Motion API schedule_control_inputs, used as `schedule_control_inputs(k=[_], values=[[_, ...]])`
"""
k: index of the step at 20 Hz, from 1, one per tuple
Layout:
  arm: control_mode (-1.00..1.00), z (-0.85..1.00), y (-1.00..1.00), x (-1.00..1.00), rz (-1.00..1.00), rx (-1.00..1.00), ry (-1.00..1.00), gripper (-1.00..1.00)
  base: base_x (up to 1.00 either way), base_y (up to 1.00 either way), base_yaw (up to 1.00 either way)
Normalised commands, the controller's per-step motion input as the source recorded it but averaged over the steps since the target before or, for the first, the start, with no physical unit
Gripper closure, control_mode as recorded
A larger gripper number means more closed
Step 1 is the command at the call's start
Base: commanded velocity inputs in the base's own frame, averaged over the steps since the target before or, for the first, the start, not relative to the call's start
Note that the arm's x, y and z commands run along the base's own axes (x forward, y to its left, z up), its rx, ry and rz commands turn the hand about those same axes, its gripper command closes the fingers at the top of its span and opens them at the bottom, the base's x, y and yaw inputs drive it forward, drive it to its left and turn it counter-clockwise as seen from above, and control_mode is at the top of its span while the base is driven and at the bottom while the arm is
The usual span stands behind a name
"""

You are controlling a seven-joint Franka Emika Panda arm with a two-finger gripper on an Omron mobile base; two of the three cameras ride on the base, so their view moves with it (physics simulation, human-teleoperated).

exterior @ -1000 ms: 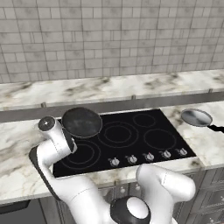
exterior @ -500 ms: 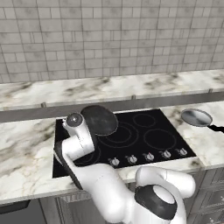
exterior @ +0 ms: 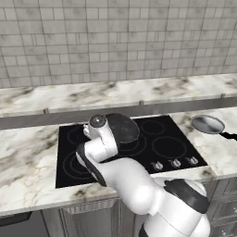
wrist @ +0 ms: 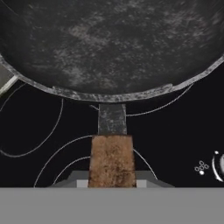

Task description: Place both pans onto different burners. Then place the avocado and the steak on different pans.

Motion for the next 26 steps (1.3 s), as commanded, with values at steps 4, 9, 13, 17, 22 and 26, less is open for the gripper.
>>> schedule_control_inputs(k=[4,9,13,17,22,26], values=[[-1.0,0.0,-0.61,0.05,0.0,-0.05,0.1,1.0,0.0,0.0,0.0],[-1.0,-0.01,-0.71,0.01,0.0,-0.03,0.1,1.0,0.0,0.0,0.0],[-1.0,-0.11,-0.79,0.08,0.0,-0.02,0.11,1.0,0.0,0.0,0.0],[-1.0,-0.2,-0.76,0.14,0.0,0.0,0.11,1.0,0.0,0.0,0.0],[-1.0,-0.25,-0.6,0.44,0.0,-0.02,0.1,1.0,0.0,0.0,0.0],[-1.0,-0.14,-0.44,0.5,0.0,-0.05,0.07,1.0,0.0,0.0,0.0]])
